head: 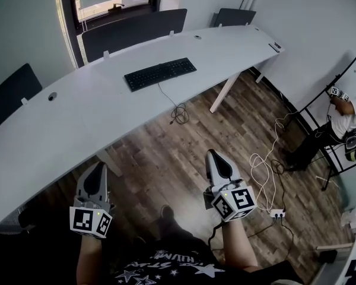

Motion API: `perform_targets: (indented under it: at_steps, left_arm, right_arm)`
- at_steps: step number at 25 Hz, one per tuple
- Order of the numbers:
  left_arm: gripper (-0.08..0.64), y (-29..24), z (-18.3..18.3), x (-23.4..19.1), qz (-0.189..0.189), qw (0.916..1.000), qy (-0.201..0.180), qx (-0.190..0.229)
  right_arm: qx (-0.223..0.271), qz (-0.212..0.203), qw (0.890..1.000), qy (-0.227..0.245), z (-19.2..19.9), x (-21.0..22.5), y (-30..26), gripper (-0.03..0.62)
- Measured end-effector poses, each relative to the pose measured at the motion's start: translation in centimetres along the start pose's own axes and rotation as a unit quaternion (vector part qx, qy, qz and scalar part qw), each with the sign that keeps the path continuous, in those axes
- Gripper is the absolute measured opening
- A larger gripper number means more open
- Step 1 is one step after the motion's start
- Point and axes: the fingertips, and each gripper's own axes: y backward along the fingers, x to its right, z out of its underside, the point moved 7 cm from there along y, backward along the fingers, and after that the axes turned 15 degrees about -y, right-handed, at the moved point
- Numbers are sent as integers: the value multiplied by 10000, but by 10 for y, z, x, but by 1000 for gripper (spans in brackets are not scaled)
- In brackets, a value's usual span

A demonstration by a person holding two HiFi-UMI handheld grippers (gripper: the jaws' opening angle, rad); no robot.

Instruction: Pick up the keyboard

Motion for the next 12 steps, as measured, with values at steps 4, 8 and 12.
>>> perform_targets:
  at_steps: [4,8,12]
  left_arm:
    - [25,-42,-5,18,99,9999,-120,37]
    - [25,-74,-9,34,210,9991,-365,-16]
    - [25,-98,-14,40,54,9993,-379,-38]
  right_arm:
    - [72,11,9999,-79,-13,34,-15,3]
    - [104,-14,9999,-137,-21,61,-30,3]
    - [67,-98,9998,-162,-32,85,-41,3]
